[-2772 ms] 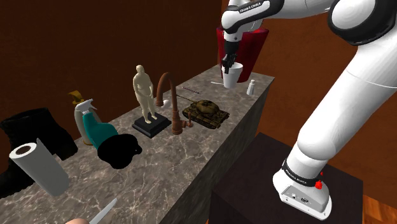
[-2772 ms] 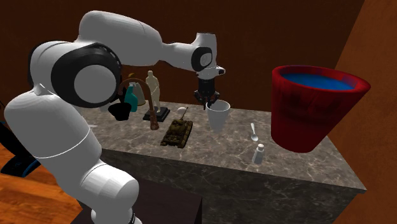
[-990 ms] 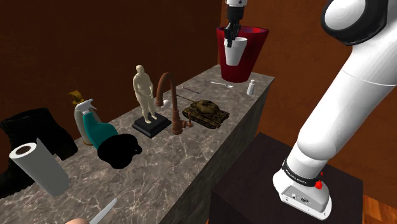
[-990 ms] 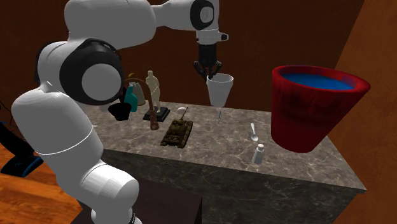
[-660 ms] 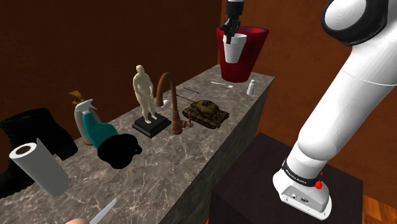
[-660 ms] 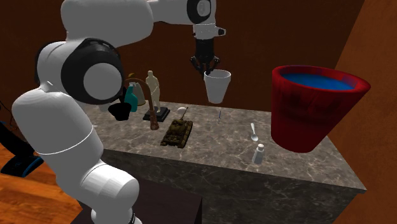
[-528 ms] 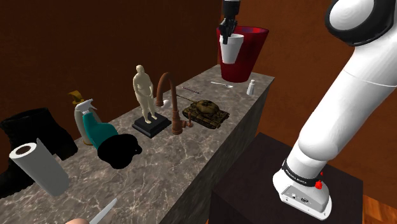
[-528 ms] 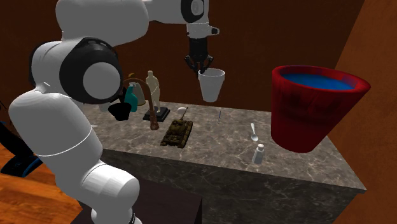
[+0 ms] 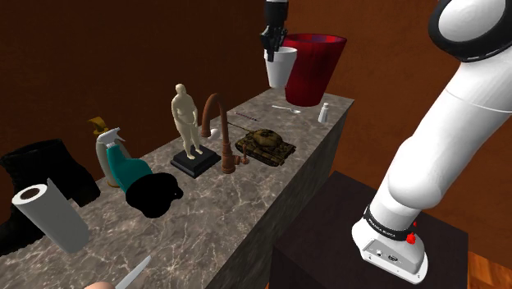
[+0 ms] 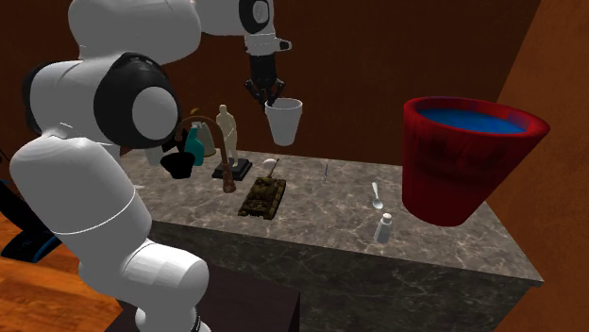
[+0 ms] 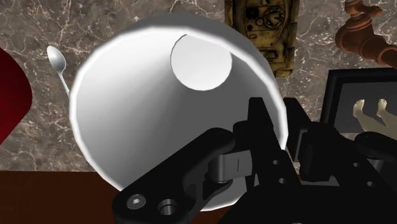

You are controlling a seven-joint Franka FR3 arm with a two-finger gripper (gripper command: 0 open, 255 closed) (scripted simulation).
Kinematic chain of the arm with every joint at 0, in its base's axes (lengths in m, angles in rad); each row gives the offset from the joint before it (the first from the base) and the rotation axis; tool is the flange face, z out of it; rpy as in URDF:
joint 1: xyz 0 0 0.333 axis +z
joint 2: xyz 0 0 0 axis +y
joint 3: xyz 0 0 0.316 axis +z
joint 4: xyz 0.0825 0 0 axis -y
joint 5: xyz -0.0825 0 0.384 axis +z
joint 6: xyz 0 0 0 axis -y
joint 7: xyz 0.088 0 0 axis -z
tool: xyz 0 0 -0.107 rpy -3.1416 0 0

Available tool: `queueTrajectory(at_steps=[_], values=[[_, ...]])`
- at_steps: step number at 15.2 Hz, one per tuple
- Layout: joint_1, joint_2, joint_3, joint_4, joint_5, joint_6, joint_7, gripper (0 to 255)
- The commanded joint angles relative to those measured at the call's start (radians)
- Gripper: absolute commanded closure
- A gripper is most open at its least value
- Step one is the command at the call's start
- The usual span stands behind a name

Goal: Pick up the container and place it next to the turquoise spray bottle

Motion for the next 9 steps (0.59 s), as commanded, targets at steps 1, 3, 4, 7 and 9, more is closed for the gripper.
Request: queueTrajectory(at_steps=[1,3,4,7,9], values=[[0.022,0.004,0.028,0.008,0.001,-0.004,0.051,255],[0.043,0.014,0.055,0.019,0.002,-0.007,0.099,255],[0.054,0.02,0.068,0.026,0.002,-0.008,0.123,255],[0.086,0.046,0.108,0.057,0.002,-0.015,0.195,255],[0.108,0.069,0.133,0.084,0.001,-0.021,0.242,255]])
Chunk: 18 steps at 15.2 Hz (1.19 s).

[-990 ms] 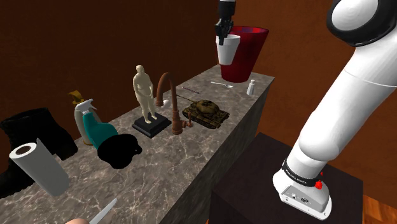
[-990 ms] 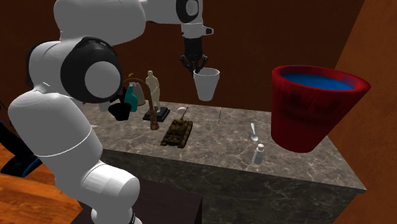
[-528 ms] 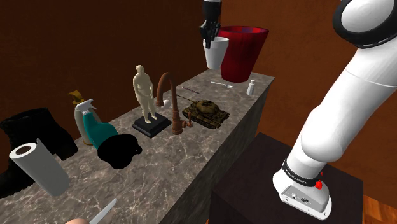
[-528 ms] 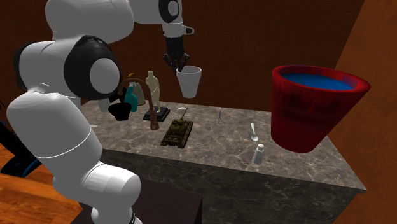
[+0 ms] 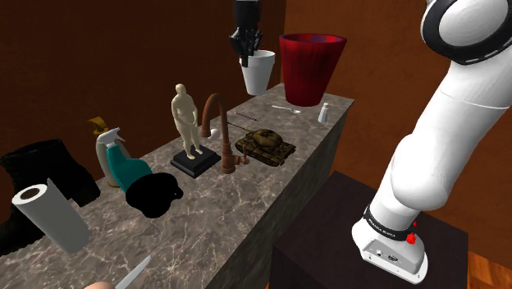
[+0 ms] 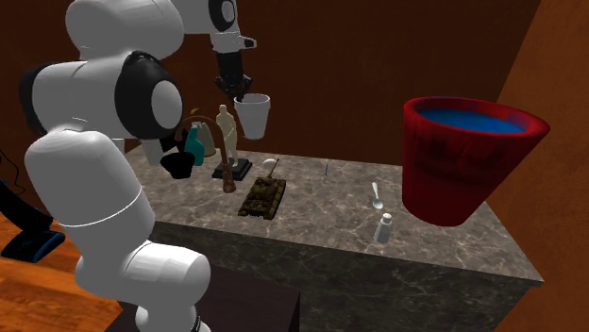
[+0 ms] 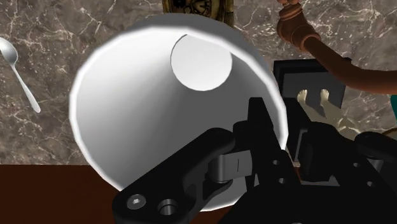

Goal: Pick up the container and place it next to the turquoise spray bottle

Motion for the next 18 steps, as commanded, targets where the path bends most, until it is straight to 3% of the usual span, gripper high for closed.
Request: queueTrajectory(at_steps=[1,9,16,18], values=[[0.022,0.027,0.025,0.031,-0.002,-0.005,0.049,255],[0.121,0.175,0.116,0.219,-0.026,-0.052,0.233,255],[0.234,0.386,0.171,0.516,-0.076,-0.147,0.376,255],[0.229,0.361,0.17,0.449,-0.07,-0.105,0.376,255]])
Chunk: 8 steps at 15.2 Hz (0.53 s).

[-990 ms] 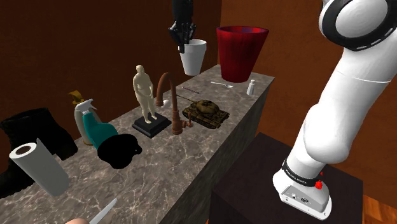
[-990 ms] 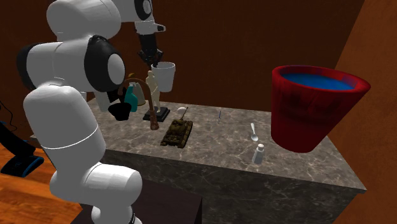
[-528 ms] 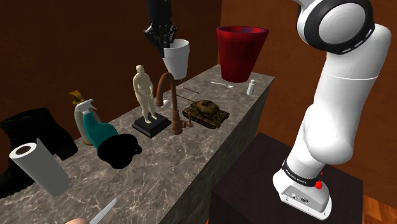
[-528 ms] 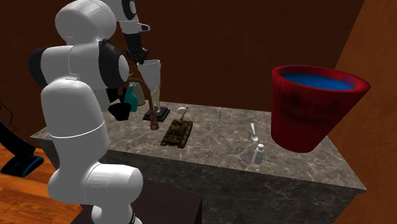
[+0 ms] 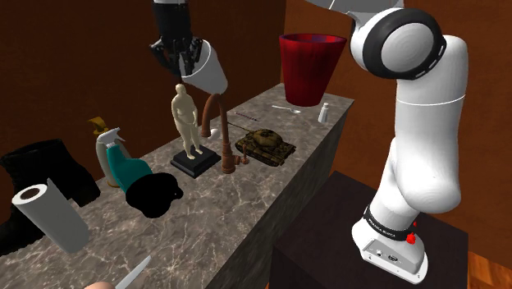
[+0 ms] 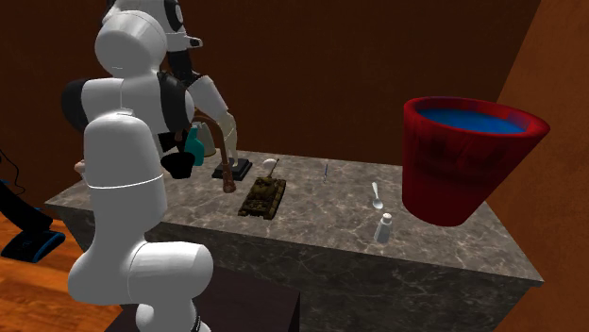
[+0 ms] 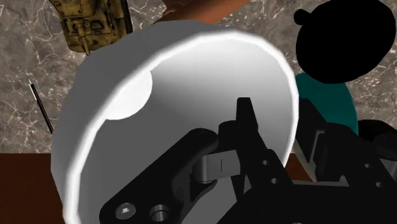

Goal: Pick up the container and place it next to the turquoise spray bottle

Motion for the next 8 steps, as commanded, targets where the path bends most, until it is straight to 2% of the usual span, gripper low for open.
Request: queueTrajectory(at_steps=[1,8], values=[[0.0,-0.011,0.002,-0.043,0.004,0.032,0.005,255],[-0.013,-0.066,0.002,-0.222,0.015,0.156,0.006,255]])
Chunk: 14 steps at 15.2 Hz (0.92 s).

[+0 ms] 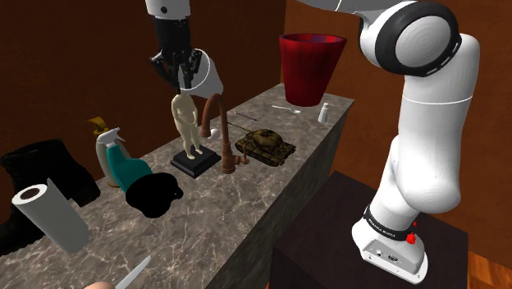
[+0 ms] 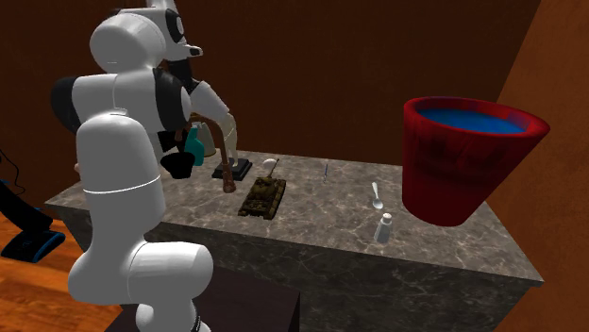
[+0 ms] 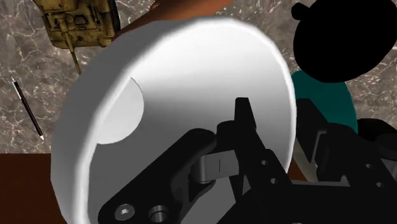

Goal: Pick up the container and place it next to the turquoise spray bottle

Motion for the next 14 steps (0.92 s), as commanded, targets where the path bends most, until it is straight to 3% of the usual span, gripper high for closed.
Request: queueTrajectory(at_steps=[1,14], values=[[-0.006,-0.012,-0.002,-0.074,0.007,0.031,0.001,255],[-0.016,-0.052,-0.004,-0.305,0.013,0.223,0.006,255]])
